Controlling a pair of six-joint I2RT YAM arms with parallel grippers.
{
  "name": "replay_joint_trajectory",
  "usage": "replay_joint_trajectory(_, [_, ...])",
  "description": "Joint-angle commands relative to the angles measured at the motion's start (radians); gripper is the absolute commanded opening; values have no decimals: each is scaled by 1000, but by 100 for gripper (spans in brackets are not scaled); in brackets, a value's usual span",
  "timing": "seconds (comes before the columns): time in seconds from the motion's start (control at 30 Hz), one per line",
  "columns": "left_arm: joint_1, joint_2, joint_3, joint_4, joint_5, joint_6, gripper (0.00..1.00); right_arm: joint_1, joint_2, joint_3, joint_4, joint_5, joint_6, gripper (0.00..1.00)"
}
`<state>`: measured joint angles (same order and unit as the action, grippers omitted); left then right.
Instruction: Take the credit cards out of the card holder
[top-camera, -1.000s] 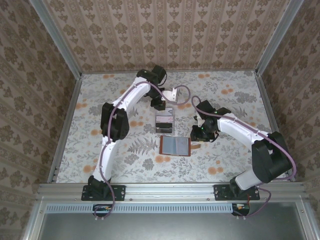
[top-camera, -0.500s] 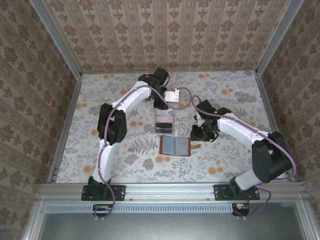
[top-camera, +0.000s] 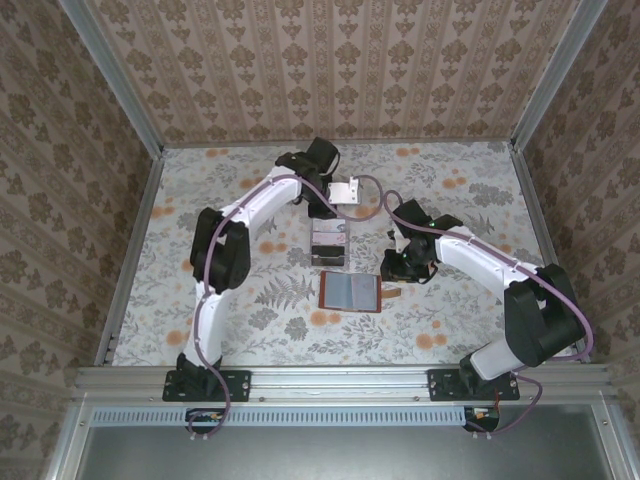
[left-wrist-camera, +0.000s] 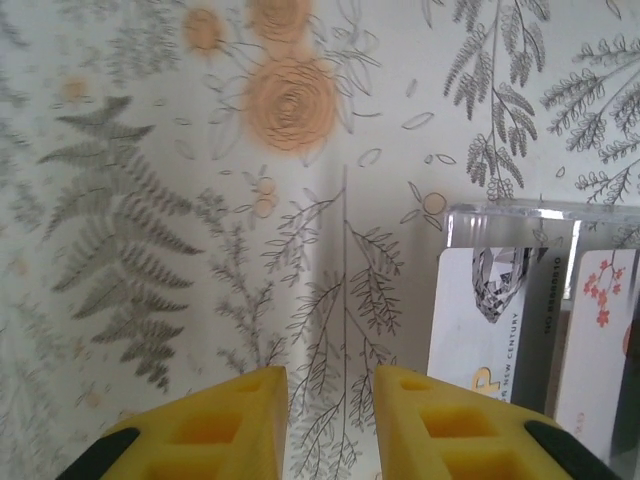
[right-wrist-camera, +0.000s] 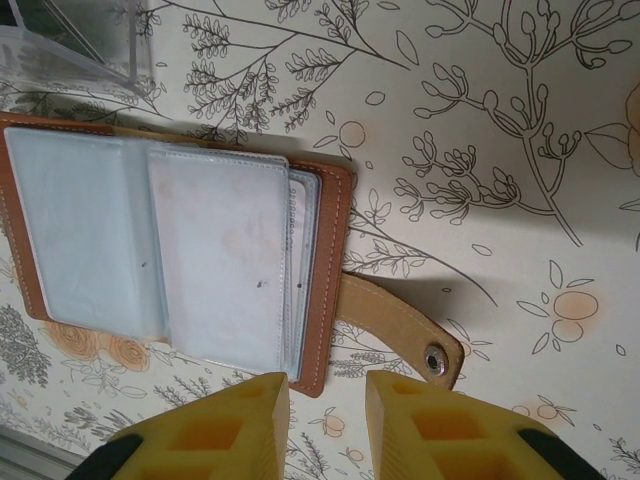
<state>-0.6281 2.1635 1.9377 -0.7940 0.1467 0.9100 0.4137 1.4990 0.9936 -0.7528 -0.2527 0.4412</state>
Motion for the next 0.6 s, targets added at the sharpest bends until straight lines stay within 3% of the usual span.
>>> replay_joint_trajectory(0.0, [-37, -128, -63, 107, -61, -214, 30, -5, -3, -14, 40, -44, 24, 29])
replay_joint_trajectory(0.33, [-130, -326, -303, 230, 14, -882, 33, -5, 69, -59, 134, -126, 39, 29])
replay_joint_trajectory(0.4, [-130, -339, -330, 225, 58, -1010, 34, -6, 83, -66, 147, -139, 39, 29])
replay_joint_trajectory(0.47, [-122, -346, -359, 222, 170, -1095, 33, -5, 93, -71, 160, -152, 41, 29])
replay_joint_trajectory(0.57, [-122, -374, -448, 286, 219, -1258, 31, -5, 95, -81, 171, -158, 40, 29])
